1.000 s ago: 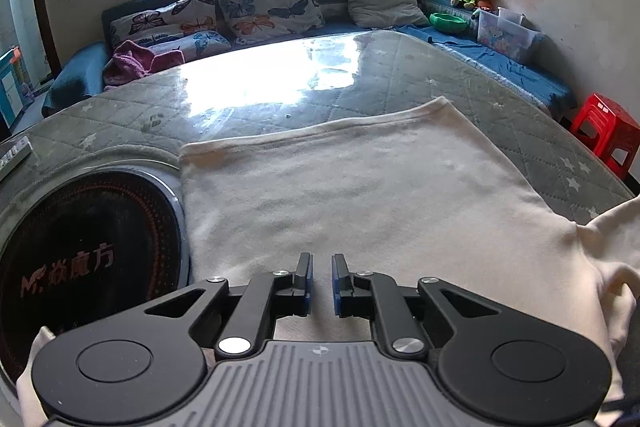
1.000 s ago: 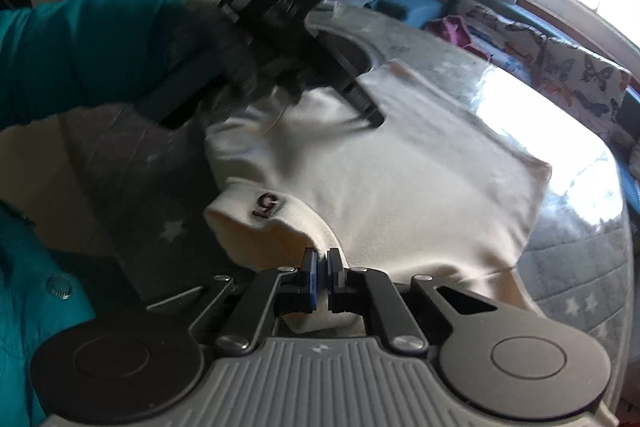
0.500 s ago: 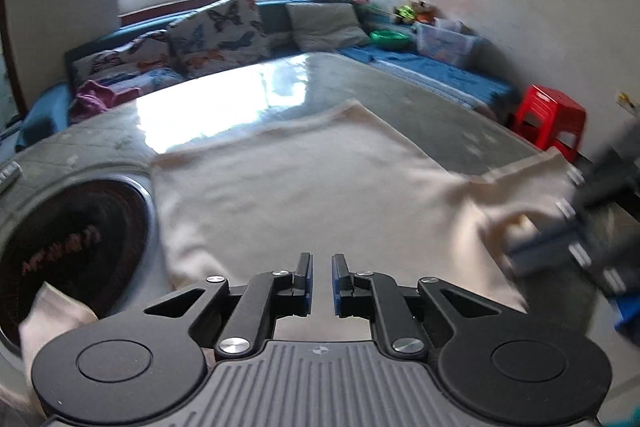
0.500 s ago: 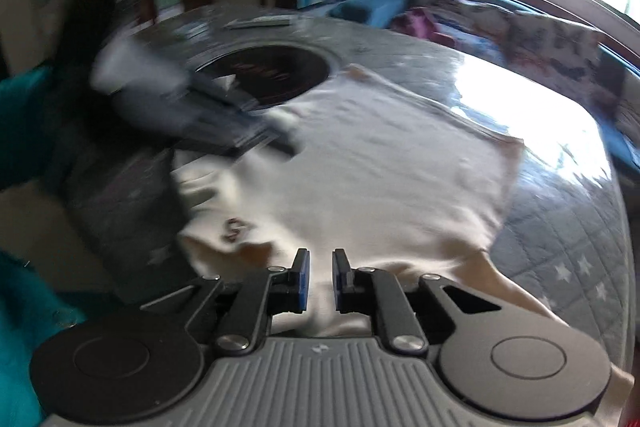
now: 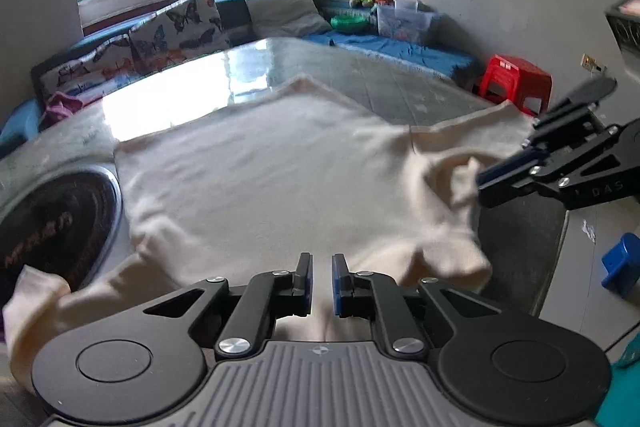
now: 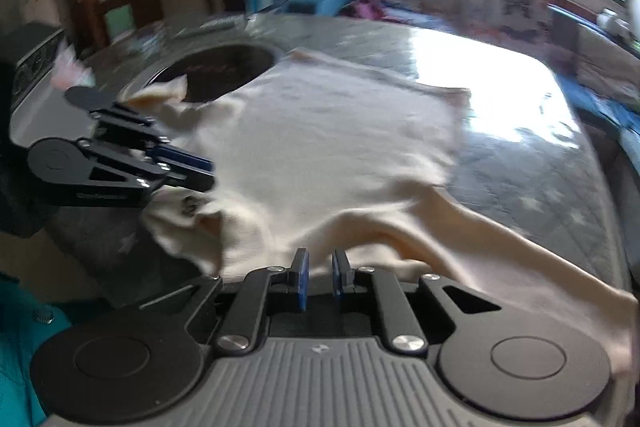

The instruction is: Fold clothes

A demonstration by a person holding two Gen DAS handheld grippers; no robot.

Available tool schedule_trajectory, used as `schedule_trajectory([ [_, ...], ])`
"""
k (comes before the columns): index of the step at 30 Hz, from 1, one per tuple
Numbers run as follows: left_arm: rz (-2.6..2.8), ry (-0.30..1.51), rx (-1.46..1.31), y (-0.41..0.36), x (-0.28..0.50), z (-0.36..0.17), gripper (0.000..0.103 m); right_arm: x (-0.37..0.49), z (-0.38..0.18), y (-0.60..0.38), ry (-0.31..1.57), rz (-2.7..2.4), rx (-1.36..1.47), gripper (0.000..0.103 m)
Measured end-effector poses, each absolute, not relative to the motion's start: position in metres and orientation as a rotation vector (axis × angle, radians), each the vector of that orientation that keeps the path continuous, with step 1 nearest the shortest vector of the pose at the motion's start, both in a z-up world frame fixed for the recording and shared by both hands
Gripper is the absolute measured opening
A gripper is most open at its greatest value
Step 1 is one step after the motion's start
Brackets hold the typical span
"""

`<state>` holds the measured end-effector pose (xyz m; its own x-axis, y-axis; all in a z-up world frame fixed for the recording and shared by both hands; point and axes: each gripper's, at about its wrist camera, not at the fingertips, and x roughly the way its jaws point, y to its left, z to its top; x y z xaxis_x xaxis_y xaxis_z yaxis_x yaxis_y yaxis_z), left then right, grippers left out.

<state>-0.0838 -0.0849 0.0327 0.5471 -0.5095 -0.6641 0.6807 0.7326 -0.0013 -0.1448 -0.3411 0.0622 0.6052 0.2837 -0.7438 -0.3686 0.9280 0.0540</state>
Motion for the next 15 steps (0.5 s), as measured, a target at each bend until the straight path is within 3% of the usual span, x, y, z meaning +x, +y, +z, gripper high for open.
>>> schedule_trajectory([
  [9,-0.823,0.657,0.277,-0.13,-0.085,0.039,0.011,-0.169,0.05,-0.43,0.84,0.005,0.06,0.011],
  [15,-0.924,0.659,0.312,-0.168,-0.096,0.033,0.011,-0.184,0.044,-0.481,0.807,-0.217,0.112,0.018],
])
